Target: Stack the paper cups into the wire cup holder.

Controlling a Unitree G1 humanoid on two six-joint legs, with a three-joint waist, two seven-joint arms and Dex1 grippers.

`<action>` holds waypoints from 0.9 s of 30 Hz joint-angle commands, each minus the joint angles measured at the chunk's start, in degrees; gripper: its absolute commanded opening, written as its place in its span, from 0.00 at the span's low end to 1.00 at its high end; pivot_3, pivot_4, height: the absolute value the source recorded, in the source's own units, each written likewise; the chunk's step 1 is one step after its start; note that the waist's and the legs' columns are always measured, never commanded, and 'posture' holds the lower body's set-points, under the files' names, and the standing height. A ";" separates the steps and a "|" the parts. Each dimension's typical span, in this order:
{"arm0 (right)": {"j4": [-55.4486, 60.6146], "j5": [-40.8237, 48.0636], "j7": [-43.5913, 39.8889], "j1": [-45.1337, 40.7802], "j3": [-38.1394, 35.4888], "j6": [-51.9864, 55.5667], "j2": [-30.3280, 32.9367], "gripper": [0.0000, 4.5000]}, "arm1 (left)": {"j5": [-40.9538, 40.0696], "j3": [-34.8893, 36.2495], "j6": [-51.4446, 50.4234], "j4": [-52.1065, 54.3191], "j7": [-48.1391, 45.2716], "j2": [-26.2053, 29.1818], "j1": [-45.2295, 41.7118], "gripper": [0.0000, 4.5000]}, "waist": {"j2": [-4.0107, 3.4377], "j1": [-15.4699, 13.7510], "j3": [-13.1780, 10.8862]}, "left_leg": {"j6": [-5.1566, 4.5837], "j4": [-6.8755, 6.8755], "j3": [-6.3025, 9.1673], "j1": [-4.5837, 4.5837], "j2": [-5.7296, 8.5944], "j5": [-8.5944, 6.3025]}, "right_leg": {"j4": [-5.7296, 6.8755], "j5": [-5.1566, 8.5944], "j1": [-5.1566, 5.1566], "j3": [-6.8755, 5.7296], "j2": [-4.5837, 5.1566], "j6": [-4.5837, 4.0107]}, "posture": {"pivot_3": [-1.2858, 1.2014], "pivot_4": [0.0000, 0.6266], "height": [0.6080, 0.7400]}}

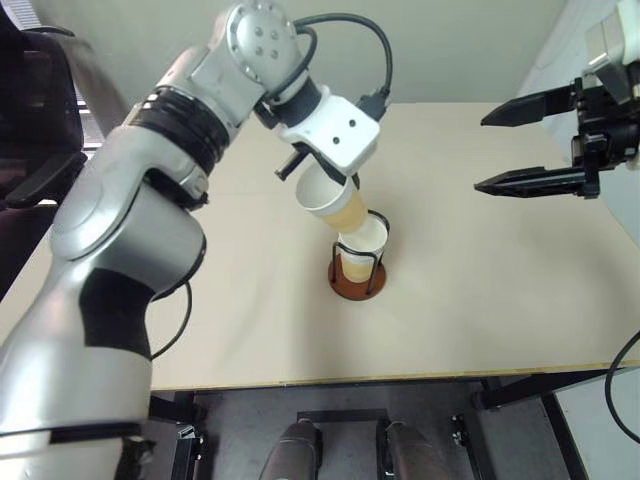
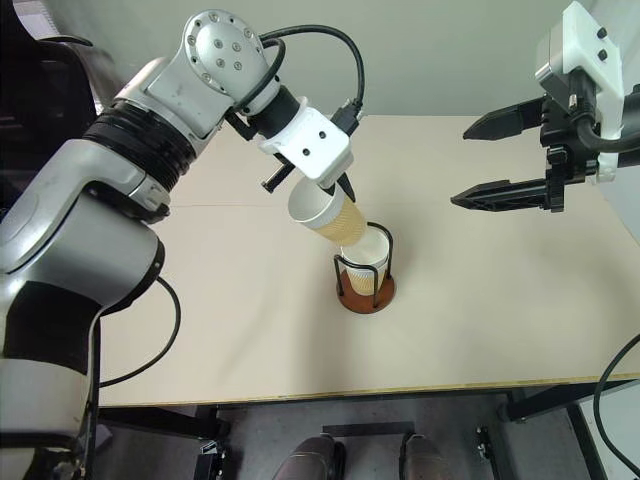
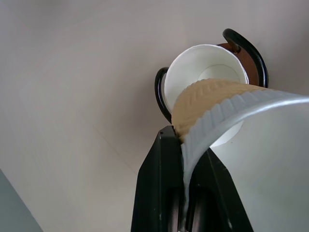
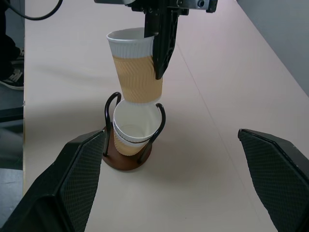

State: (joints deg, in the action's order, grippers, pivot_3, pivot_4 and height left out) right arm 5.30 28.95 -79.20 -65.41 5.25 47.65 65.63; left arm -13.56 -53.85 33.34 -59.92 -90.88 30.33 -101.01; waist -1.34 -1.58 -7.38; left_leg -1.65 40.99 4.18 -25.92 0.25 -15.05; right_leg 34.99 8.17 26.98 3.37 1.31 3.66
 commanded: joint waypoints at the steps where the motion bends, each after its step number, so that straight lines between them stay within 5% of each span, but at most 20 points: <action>1: 1.59 0.13 0.42 -0.83 -2.57 0.09 1.15 1.00 | 0.27 2.39 0.59 -0.27 -1.62 -0.15 -0.59 0.01 | -0.01 0.02 -0.01 | 0.01 0.02 0.05 -0.01 -0.04 0.00 | -0.01 0.00 -0.01 0.08 0.07 0.01 | 0.52 0.24 1.00; 23: 3.30 0.88 1.20 0.20 -3.40 1.81 1.40 1.00 | 3.20 4.86 1.86 -1.63 -1.62 -2.78 1.23 0.01 | -0.04 -0.19 -0.01 | -0.04 0.03 0.03 -0.01 -0.04 0.00 | -0.01 -0.03 -0.02 0.06 0.11 0.05 | 0.52 0.24 1.00; 27: 3.53 1.02 1.29 0.41 -3.44 1.99 1.41 1.00 | 4.68 5.72 1.93 -2.00 -1.62 -3.38 1.83 0.22 | -0.05 -0.10 -0.02 | -0.05 0.05 0.01 -0.03 -0.04 0.01 | -0.01 -0.05 0.00 0.10 0.12 0.07 | 0.52 0.24 1.00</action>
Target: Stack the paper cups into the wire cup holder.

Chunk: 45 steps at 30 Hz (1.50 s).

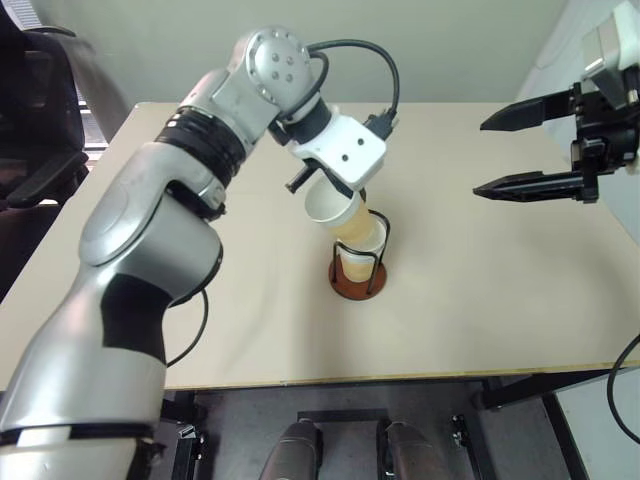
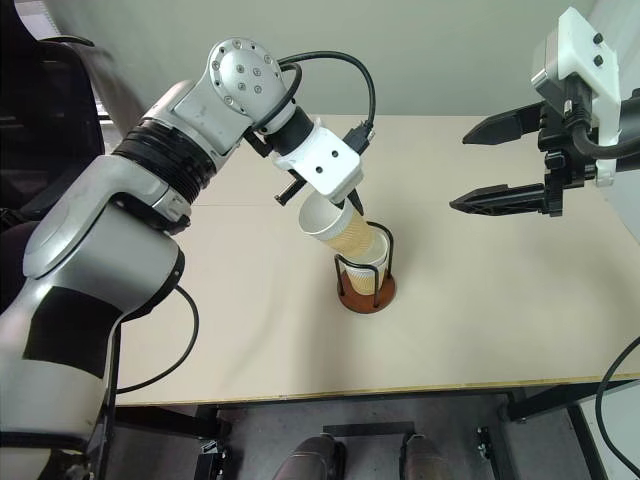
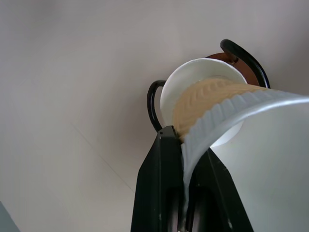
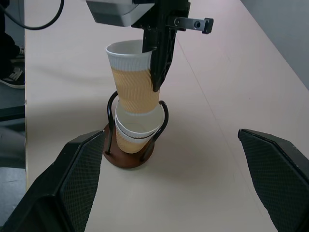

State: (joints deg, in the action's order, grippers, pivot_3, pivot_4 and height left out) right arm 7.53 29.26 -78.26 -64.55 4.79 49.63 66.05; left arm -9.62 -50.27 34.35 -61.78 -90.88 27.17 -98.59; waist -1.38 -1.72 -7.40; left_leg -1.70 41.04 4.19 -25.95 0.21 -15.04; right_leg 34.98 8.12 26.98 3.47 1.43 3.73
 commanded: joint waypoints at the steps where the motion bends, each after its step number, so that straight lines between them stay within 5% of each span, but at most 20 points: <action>1: 1.29 0.71 0.36 -0.43 -2.97 -0.02 0.99 1.00 | 1.03 2.63 1.01 -0.23 -1.62 -0.40 -0.49 0.30 | 0.00 -0.01 0.00 | 0.01 -0.02 -0.04 0.01 0.04 0.01 | 0.00 0.01 0.00 -0.04 -0.09 -0.02 | 0.52 0.24 1.00; 9: 1.16 0.69 0.56 0.02 -2.90 -0.25 0.97 1.00 | 2.66 6.33 -0.05 -2.08 -1.62 0.08 -0.45 0.95 | 0.00 0.08 0.00 | 0.01 -0.02 -0.03 0.01 0.01 0.01 | 0.01 0.00 0.02 0.00 -0.08 0.00 | 0.52 0.24 1.00; 22: -0.74 -0.55 0.53 2.32 -1.86 -3.62 -0.45 1.00 | 7.17 14.95 -6.00 -4.79 -1.62 10.18 3.36 0.95 | -0.05 0.39 0.02 | 0.04 -0.08 0.07 -0.03 -0.02 0.08 | 0.07 0.06 0.15 -0.04 -0.11 -0.16 | 0.52 0.24 1.00; 35: 1.42 -0.10 0.32 3.87 -3.15 -3.01 1.50 1.00 | 7.80 20.05 -8.32 -2.80 -1.62 5.86 4.92 0.95 | -0.01 0.06 0.05 | -0.02 -0.05 0.02 -0.05 0.10 0.12 | 0.05 0.19 0.10 -0.01 -0.04 -0.41 | 0.52 0.24 1.00; 45: 2.29 0.93 0.62 4.19 -4.32 -1.12 3.08 1.00 | 15.47 20.30 -3.21 -7.41 -1.62 7.92 -1.23 0.95 | -0.12 0.75 0.04 | -0.03 -0.20 -0.01 0.03 -0.01 0.08 | 0.00 0.30 0.16 0.14 -0.06 -0.55 | 0.52 0.24 1.00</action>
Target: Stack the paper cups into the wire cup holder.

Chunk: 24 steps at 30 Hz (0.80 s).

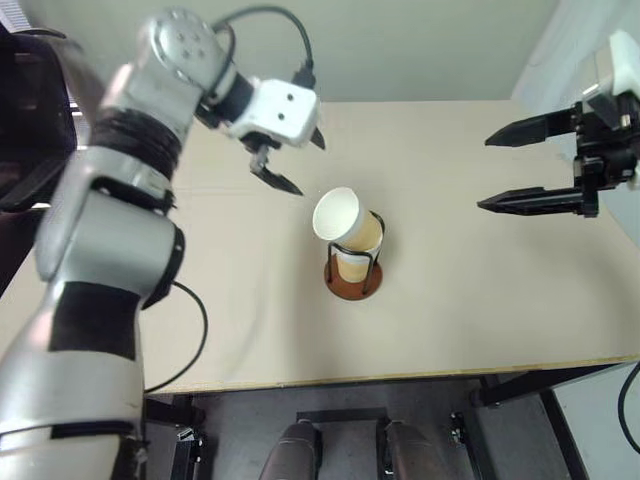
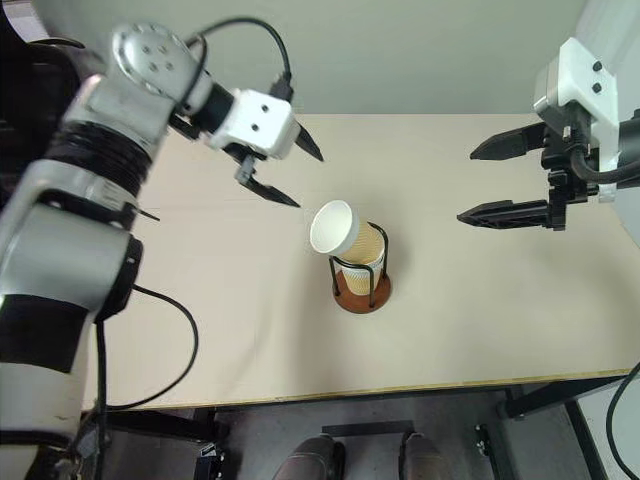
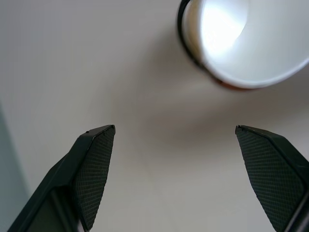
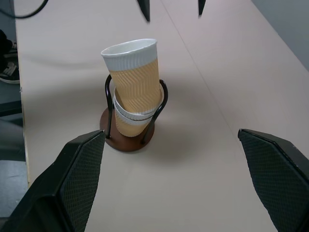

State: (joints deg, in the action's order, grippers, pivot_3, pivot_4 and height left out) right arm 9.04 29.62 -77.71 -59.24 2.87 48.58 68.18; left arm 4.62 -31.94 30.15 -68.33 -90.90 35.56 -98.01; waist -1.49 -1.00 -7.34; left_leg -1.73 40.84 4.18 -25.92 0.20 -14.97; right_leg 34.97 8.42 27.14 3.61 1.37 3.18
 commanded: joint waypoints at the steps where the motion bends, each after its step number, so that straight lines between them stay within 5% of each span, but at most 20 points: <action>1: 0.61 0.48 0.06 -1.34 -2.28 -0.11 0.88 1.00 | 0.98 2.82 0.28 -1.07 -1.60 -1.03 -2.21 0.95 | -0.01 -0.03 -0.02 | 0.01 -0.02 -0.03 0.01 0.04 0.01 | 0.04 0.02 -0.02 -0.08 -0.03 -0.02 | 0.52 0.24 1.00; 24: -0.57 -0.65 -1.96 -2.60 -1.05 -0.40 1.56 1.00 | -7.56 -3.50 -2.77 1.75 -1.60 -6.24 -2.10 0.95 | 0.02 -0.11 -0.04 | -0.09 0.11 -0.02 -0.12 0.02 0.00 | 0.05 -0.31 0.04 0.04 0.06 0.48 | 0.52 0.24 1.00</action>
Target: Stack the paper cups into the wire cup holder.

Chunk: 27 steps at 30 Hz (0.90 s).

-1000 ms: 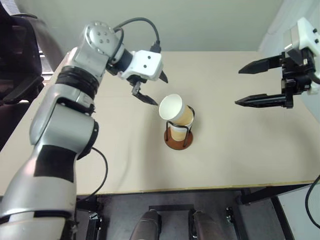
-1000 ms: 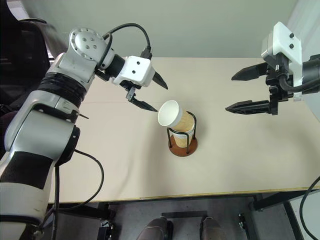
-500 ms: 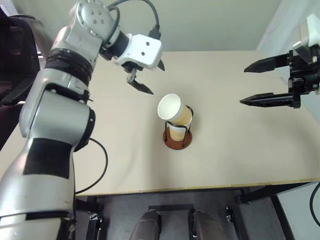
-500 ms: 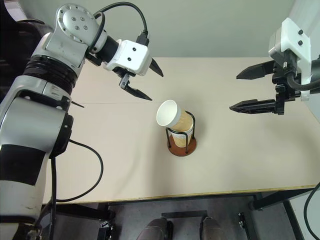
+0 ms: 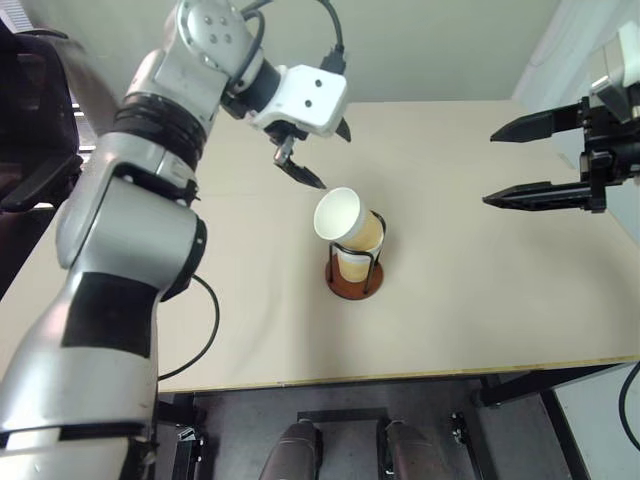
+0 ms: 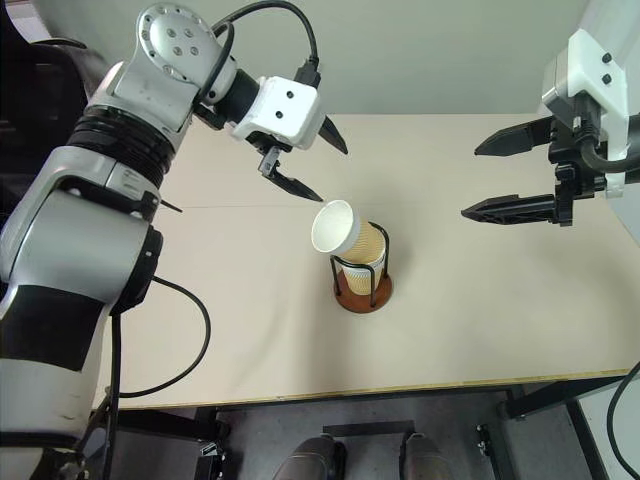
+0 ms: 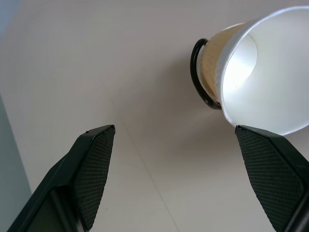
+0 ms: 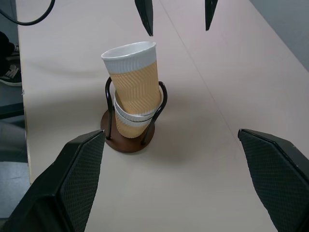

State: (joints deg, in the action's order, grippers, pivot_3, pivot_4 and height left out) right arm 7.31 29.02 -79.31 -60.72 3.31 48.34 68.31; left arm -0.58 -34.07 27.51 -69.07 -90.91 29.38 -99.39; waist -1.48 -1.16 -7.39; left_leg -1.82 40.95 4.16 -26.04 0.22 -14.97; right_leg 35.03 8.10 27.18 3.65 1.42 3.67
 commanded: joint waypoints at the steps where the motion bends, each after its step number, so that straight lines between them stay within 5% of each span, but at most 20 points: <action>1: 1.21 -0.06 -0.38 -1.04 -1.53 -0.15 1.50 1.00 | -2.99 -2.14 -0.18 2.95 -1.59 -0.19 -0.49 0.95 | -0.01 -0.04 0.01 | 0.00 -0.02 -0.12 0.04 0.06 0.00 | 0.02 0.00 0.02 -0.19 -0.13 -0.01 | 0.52 0.24 1.00; 12: 1.78 0.18 -0.08 -0.28 -2.05 0.16 1.98 1.00 | -6.89 -6.10 0.08 5.57 -1.59 -2.59 0.83 0.95 | -0.02 -0.19 0.01 | 0.01 0.08 -0.10 0.06 0.05 0.01 | -0.03 -0.03 -0.09 -0.10 -0.07 0.05 | 0.52 0.24 1.00; 27: 2.62 0.51 0.60 0.39 -2.66 0.70 2.18 1.00 | 5.29 5.67 8.38 0.04 9.37 -11.12 0.93 0.95 | -0.02 -0.48 0.00 | -0.01 0.10 -0.18 0.10 0.10 0.00 | -0.05 -0.05 -0.17 -0.14 -0.10 0.12 | 0.52 0.24 1.00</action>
State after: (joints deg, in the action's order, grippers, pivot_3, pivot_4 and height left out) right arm 8.93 29.12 -79.15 -59.68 3.27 49.10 69.20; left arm 3.23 -30.35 34.64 -68.75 -84.18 18.46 -97.65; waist -1.50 -1.65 -7.39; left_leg -1.83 41.06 4.02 -25.93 0.28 -14.97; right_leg 34.97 8.04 27.02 3.62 1.40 3.81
